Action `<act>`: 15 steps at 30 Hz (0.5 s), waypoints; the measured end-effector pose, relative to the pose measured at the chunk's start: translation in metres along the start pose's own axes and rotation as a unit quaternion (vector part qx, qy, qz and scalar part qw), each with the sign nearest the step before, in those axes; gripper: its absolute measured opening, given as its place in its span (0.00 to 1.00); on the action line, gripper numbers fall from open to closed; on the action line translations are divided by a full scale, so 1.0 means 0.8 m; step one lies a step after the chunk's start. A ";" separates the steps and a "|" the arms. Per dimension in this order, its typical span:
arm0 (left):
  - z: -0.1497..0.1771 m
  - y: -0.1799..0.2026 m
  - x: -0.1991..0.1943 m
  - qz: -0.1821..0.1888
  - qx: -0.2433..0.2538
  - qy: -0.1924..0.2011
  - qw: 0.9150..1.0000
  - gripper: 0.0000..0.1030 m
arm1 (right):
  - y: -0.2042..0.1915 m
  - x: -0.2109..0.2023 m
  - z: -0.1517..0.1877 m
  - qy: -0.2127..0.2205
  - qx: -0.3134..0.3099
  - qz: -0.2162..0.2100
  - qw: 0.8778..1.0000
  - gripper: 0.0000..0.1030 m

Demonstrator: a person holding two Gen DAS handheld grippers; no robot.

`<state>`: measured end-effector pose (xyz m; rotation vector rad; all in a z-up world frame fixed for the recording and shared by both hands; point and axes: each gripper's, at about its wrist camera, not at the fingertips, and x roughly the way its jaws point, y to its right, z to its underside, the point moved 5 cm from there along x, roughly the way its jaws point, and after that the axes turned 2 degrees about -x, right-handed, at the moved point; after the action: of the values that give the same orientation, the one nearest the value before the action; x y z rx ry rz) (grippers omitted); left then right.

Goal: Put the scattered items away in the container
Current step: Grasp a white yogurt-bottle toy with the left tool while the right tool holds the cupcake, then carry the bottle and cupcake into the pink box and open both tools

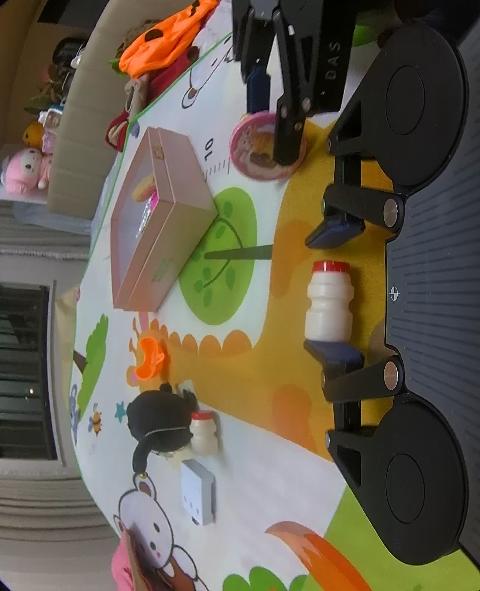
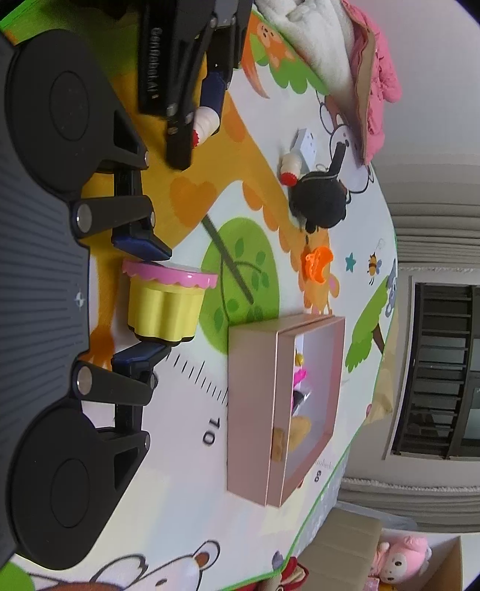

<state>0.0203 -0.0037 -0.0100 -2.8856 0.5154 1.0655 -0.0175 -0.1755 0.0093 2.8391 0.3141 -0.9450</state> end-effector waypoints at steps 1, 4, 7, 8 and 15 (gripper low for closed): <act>-0.001 0.002 -0.001 0.002 -0.001 0.000 1.000 0.47 | 0.003 -0.002 0.001 0.000 0.001 0.001 1.000 0.46; -0.005 0.012 -0.003 0.008 0.006 -0.001 1.000 0.46 | 0.012 -0.007 0.004 0.000 0.002 0.006 1.000 0.46; -0.009 0.030 -0.006 0.020 0.017 -0.002 1.000 0.46 | 0.021 -0.012 0.005 0.000 0.001 0.010 1.000 0.46; -0.010 0.037 -0.007 0.026 0.020 -0.002 0.999 0.46 | 0.025 -0.013 0.005 0.001 0.001 0.010 1.000 0.45; -0.028 0.084 -0.001 0.047 0.049 0.005 0.998 0.46 | 0.054 -0.025 0.000 0.015 0.002 0.019 1.000 0.41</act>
<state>0.0127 -0.0701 0.0139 -2.8080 0.6911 1.0068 -0.0226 -0.2203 0.0238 2.8537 0.2608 -0.8979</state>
